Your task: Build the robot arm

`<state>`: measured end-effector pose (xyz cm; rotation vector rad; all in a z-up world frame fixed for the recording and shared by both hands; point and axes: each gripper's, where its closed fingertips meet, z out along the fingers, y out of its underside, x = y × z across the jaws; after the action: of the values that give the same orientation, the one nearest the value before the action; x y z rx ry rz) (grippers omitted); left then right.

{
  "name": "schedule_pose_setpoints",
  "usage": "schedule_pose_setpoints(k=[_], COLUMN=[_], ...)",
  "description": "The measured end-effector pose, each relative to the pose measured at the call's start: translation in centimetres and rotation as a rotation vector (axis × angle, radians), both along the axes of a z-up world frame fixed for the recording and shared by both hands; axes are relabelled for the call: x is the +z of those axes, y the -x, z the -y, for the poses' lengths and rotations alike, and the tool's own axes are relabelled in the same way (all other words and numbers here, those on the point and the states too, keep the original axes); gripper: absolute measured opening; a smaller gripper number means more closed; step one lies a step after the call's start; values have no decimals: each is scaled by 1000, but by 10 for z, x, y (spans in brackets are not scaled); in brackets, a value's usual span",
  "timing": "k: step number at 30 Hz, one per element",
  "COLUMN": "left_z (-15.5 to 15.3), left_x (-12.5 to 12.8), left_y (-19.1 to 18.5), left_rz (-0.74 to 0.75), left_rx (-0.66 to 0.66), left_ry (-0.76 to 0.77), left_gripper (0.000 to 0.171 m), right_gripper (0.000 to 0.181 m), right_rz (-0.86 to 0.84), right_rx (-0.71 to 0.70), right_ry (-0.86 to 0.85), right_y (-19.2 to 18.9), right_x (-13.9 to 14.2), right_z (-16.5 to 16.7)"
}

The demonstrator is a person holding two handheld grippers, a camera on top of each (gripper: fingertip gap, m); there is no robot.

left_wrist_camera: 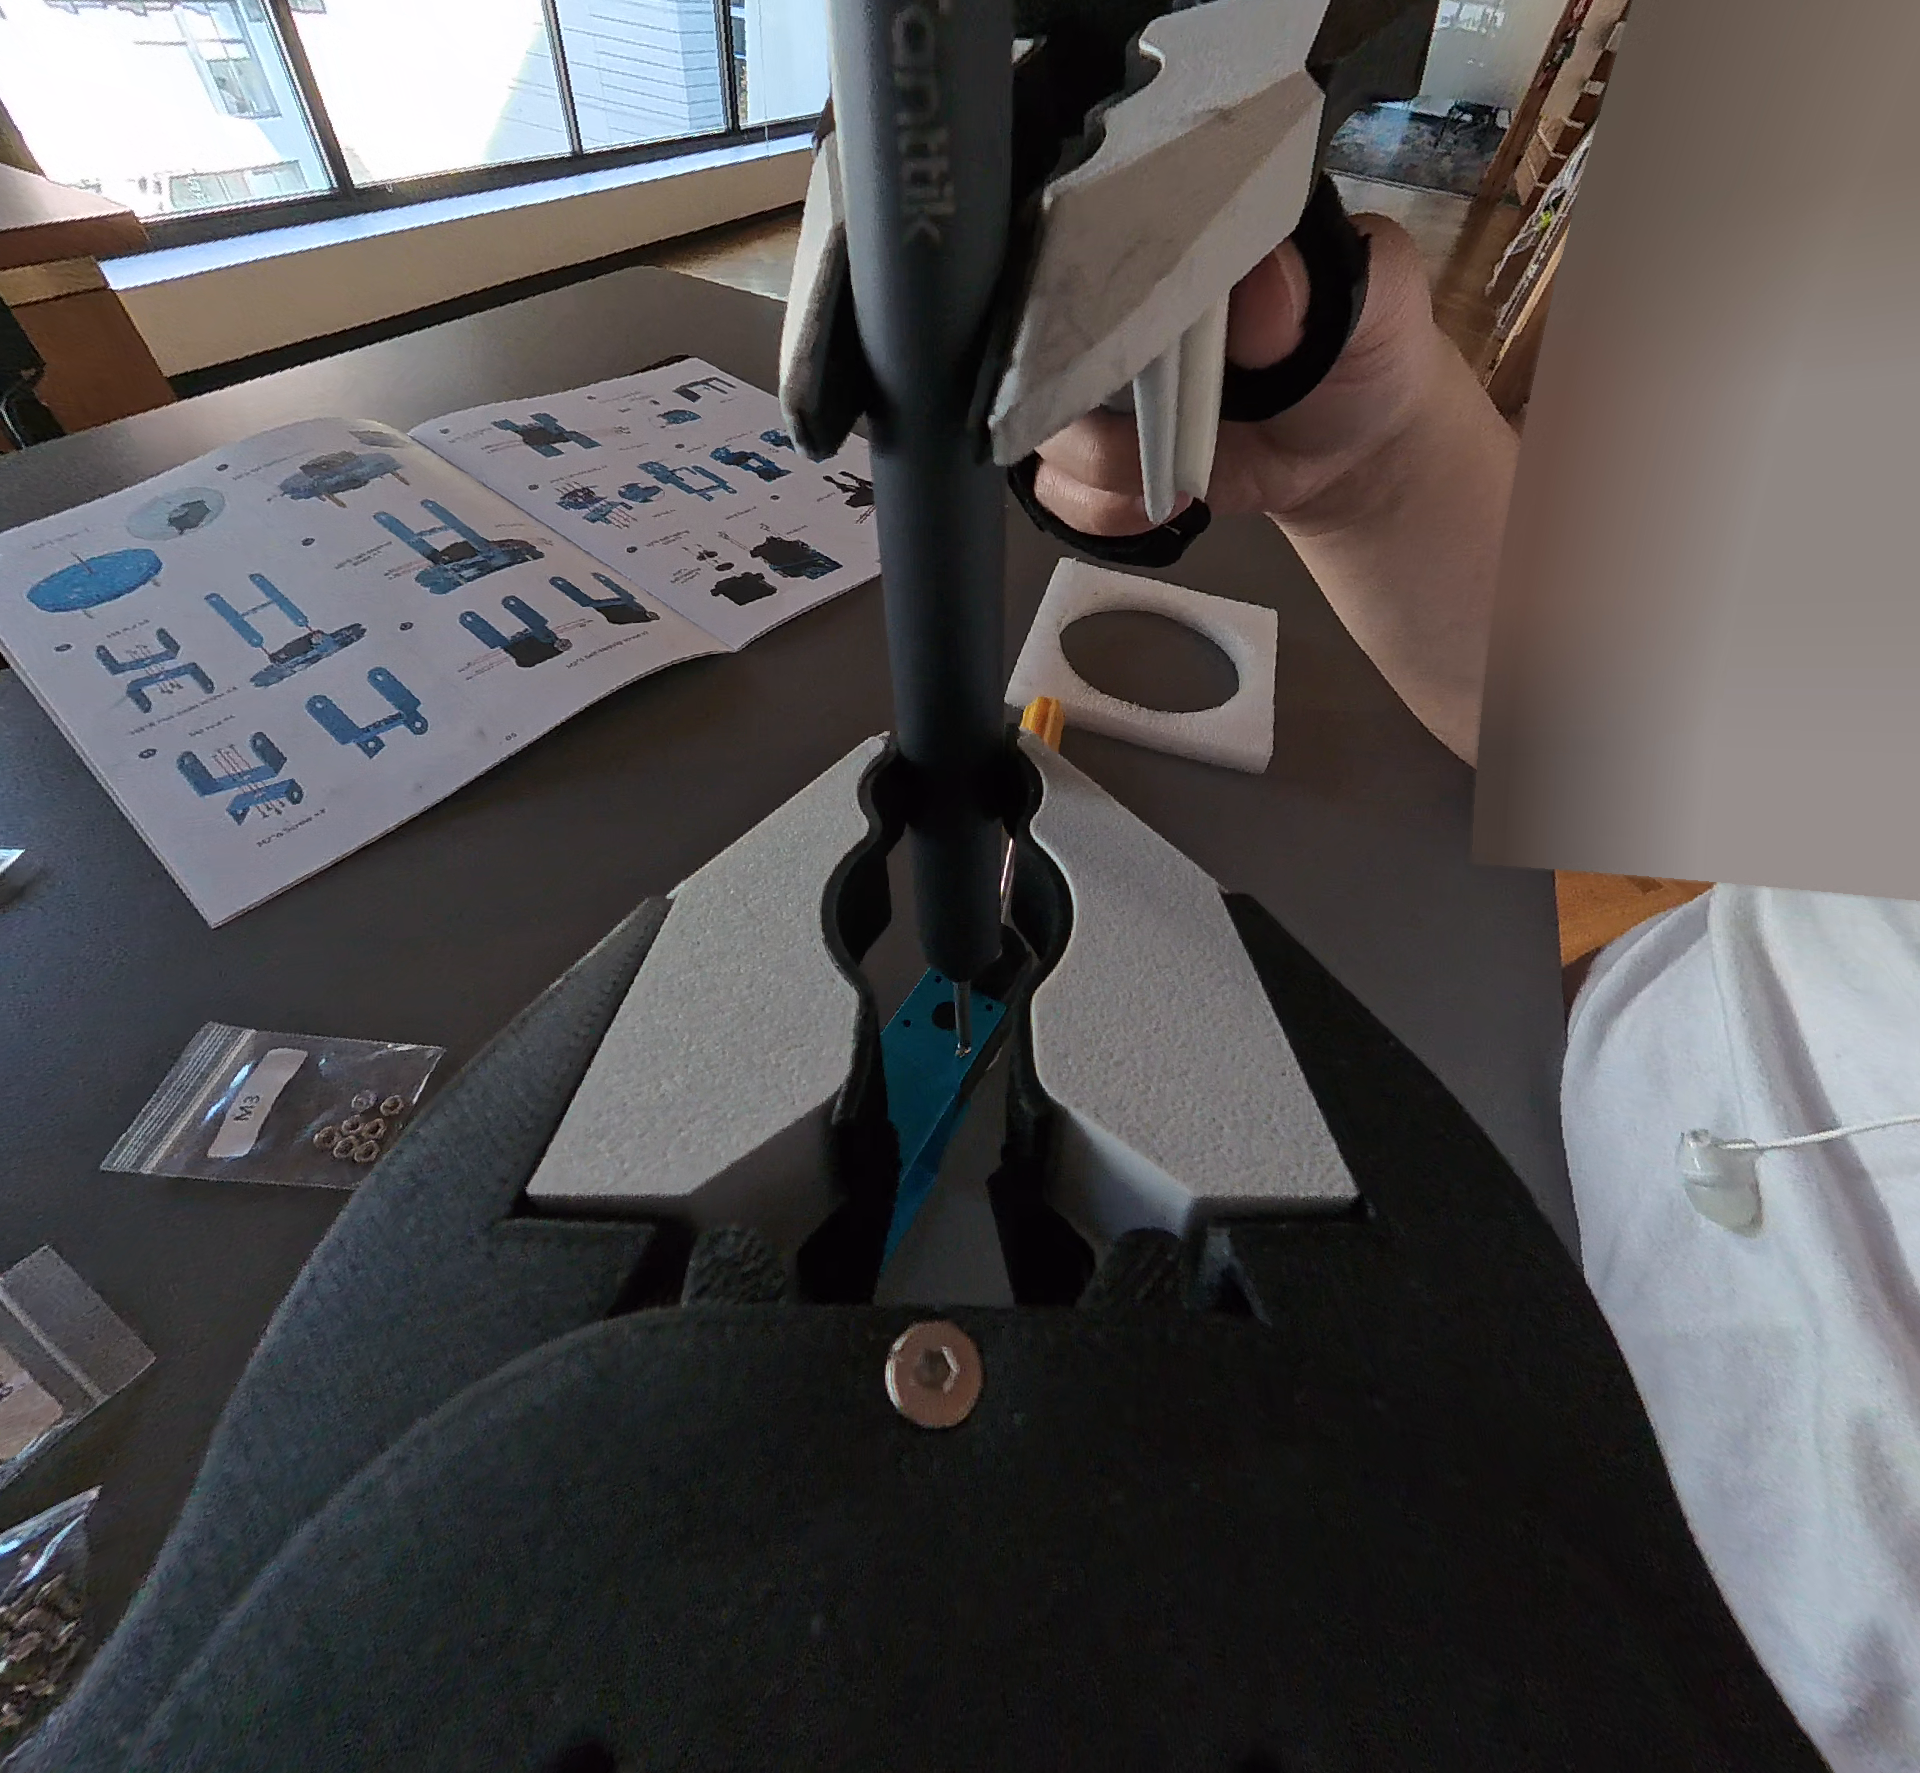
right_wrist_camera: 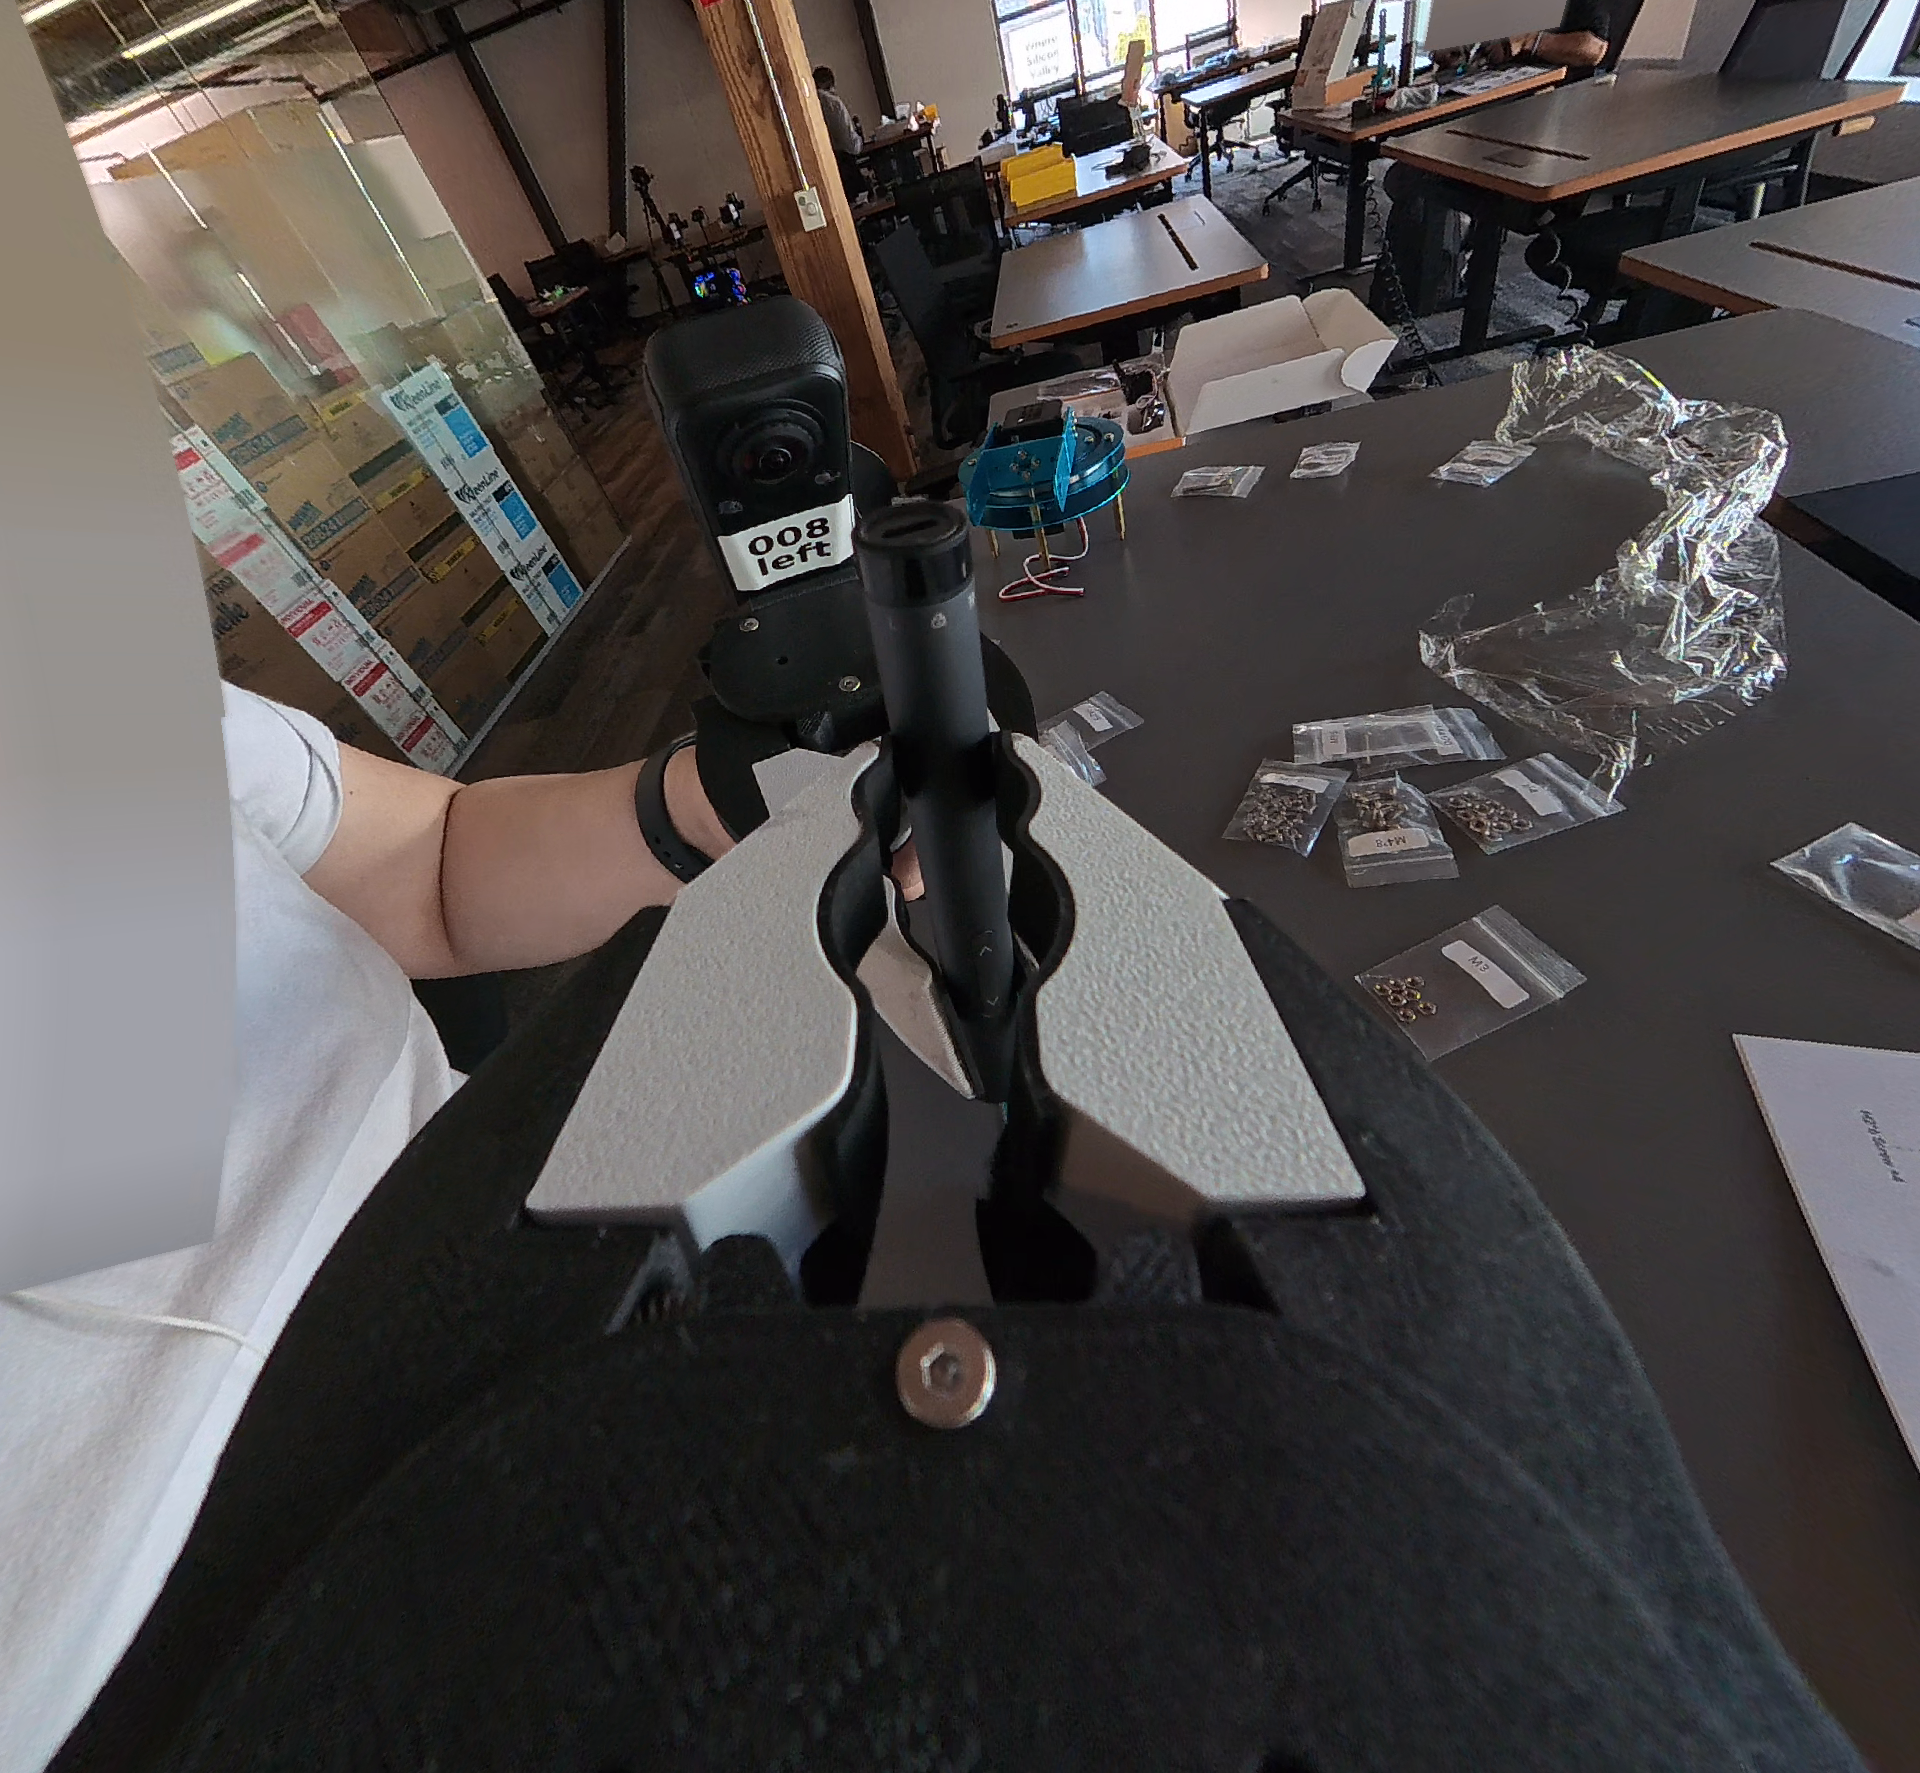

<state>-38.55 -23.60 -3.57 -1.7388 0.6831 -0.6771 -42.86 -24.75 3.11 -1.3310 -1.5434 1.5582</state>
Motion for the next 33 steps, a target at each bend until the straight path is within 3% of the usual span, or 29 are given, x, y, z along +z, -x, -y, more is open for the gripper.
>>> schedule_pose_setpoints(k=[24, 33], left_z=[1, 3], left_x=[-2, -1], left_y=[-2, -1], left_rz=[6, -14], left_rx=[-7, -15], left_ry=[2, -56], left_gripper=[16, 16], right_gripper=[18, 17], right_rz=[-5, -16], right_rx=[17, 26], right_ry=[3, -86], right_y=[-2, -2], right_x=[-2, -1], right_z=[0, 8])
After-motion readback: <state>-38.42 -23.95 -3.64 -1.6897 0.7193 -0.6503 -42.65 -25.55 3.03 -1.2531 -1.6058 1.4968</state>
